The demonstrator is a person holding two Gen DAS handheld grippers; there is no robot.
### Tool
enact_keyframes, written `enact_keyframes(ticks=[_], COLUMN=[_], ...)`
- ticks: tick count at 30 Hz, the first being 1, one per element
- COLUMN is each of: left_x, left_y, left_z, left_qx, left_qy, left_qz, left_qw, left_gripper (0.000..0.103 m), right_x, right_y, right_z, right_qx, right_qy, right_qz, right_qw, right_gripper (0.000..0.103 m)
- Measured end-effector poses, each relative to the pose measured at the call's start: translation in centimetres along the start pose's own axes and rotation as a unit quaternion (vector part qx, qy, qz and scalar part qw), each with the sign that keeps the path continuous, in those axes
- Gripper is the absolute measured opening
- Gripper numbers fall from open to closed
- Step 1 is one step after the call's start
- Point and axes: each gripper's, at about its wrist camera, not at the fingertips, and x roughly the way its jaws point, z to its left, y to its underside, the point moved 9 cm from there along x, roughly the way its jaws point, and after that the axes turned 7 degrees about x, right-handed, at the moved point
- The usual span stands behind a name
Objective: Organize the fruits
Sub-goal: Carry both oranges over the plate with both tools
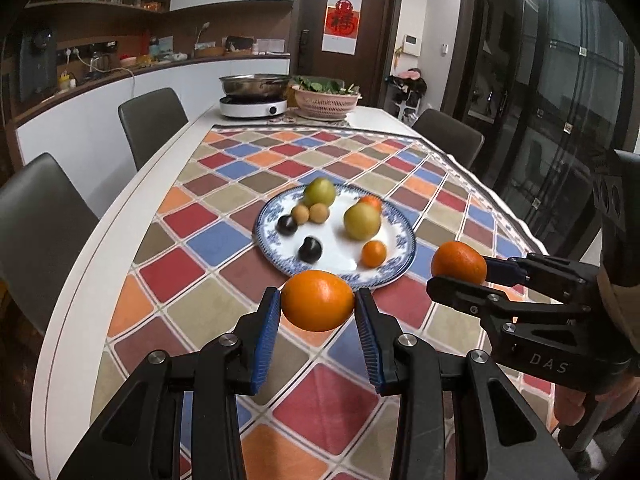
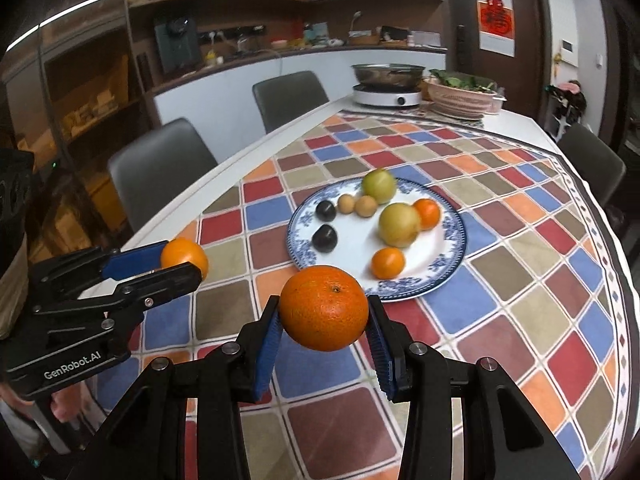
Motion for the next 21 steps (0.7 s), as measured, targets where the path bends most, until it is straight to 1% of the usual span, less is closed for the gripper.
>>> enact_keyframes(ticks=[6, 11, 16, 21], left_x=[0.0, 1.0, 2.5, 4.6], left_y=[-2.6, -4.7, -6.5, -8.0], left_z=[-1.0, -1.1, -1.3, -1.3], left_qx=[0.013, 0.015, 0.011, 0.011], left_qy=[0.001, -0.002, 0.0, 0.003], left_qz=[-0.02, -0.03, -0.03, -0.026], left_qw=[0.9997, 0.9994, 0.9995, 0.9996], left_gripper=[0.038, 0.038, 0.038, 0.038], right_x=[-1.7, -2.1, -1.4, 0.1], right_y=[-2.1, -4.0, -5.9, -7.3], right_z=[-1.3, -2.3, -3.9, -5.2], right_qx=[0.01, 0.006, 0.009, 0.009], right_qy=[0.008, 0.02, 0.027, 0.028], right_qz=[-0.028, -0.045, -0.051, -0.044], right_qw=[1.0, 0.999, 0.998, 0.999], right_gripper=[0.042, 0.042, 0.042, 0.042])
